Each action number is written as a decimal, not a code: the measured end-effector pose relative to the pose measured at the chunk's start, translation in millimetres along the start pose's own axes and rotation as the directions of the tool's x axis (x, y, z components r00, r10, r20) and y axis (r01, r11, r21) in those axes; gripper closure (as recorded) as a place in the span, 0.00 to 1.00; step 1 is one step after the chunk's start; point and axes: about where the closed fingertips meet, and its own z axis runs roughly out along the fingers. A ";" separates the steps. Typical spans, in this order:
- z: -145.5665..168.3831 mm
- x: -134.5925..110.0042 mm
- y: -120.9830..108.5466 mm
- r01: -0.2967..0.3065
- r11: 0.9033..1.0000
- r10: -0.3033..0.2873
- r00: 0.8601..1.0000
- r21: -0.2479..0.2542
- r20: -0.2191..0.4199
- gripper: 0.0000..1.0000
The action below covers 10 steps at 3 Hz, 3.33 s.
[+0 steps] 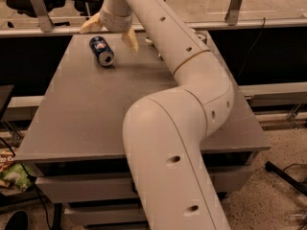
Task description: Place pepsi can upright
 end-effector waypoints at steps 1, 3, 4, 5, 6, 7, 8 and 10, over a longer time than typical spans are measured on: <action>13.7 -3.0 -5.2 0.054 0.998 -0.054 0.998 -0.032 0.023 0.00; 33.5 -3.5 -11.0 0.161 0.983 -0.158 0.987 -0.088 0.043 0.00; 40.3 -4.2 -12.1 0.201 0.974 -0.197 0.979 -0.103 0.052 0.00; 46.4 -3.4 -12.3 0.230 0.966 -0.225 0.973 -0.117 0.054 0.00; 52.5 -2.3 -11.1 0.252 0.959 -0.247 0.967 -0.131 0.056 0.00; 57.1 0.4 -7.2 0.270 0.951 -0.265 0.963 -0.150 0.054 0.17; 57.6 2.0 -5.1 0.291 0.943 -0.285 0.957 -0.164 0.054 0.40; 40.7 1.8 -18.8 0.309 0.944 -0.307 0.951 -0.119 0.036 0.86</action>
Offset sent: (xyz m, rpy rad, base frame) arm 0.0357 0.0164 -0.0011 -0.1665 0.0217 0.1321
